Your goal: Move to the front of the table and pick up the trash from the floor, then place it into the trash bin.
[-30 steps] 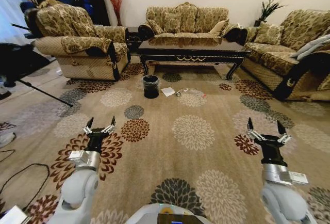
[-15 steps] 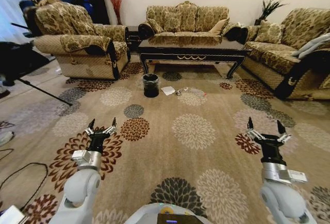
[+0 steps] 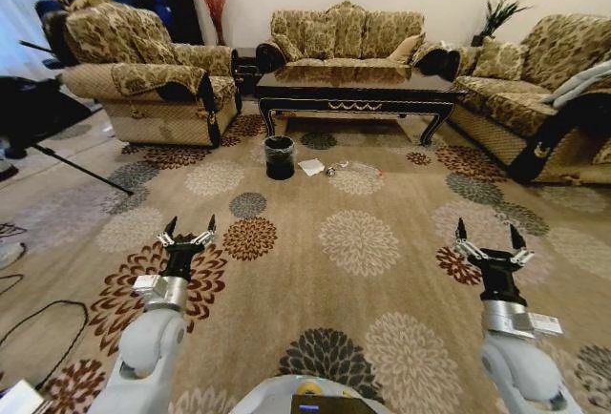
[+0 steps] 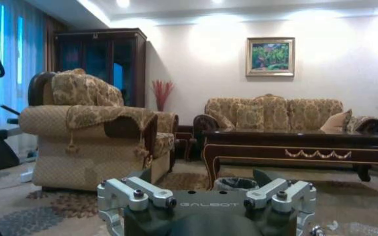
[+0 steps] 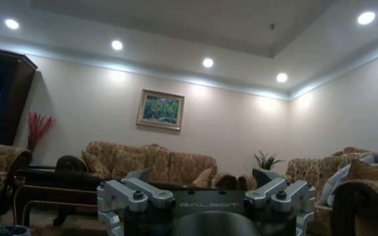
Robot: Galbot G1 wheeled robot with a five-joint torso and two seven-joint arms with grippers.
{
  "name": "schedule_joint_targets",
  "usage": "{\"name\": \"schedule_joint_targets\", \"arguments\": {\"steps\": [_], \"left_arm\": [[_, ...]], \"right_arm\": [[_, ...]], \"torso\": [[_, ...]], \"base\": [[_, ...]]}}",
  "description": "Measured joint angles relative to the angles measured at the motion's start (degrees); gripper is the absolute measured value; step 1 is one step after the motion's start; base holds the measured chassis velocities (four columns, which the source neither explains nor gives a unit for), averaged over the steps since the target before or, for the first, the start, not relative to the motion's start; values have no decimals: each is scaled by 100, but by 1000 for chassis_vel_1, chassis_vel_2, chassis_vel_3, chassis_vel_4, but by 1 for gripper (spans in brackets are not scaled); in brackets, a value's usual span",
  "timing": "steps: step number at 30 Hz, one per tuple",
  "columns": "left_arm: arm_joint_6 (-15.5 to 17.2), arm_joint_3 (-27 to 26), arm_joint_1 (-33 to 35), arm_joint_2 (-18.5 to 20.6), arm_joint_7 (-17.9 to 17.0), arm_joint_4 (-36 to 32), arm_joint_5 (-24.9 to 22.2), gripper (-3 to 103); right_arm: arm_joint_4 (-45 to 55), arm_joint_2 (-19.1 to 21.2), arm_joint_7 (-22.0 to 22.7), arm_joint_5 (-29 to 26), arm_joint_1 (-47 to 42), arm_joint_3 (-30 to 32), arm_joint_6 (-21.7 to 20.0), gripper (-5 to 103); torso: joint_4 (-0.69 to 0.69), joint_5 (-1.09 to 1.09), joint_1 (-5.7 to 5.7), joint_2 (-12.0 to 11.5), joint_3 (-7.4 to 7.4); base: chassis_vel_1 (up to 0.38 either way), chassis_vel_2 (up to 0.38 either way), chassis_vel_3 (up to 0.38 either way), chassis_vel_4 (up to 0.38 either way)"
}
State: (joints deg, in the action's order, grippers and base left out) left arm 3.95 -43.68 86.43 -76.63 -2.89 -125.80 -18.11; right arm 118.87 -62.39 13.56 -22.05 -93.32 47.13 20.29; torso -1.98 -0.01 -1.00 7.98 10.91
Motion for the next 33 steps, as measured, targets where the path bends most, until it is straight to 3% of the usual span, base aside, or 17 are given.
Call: {"name": "schedule_joint_targets", "arguments": {"steps": [33], "left_arm": [[1, 12, -80, 98, 33, 146, -38, 100]], "right_arm": [[-168, -54, -10, 50, 99, -79, 11, 100]], "torso": [[-1, 1, -10, 23, 18]], "base": [[-131, 133, 135, -128]]}}
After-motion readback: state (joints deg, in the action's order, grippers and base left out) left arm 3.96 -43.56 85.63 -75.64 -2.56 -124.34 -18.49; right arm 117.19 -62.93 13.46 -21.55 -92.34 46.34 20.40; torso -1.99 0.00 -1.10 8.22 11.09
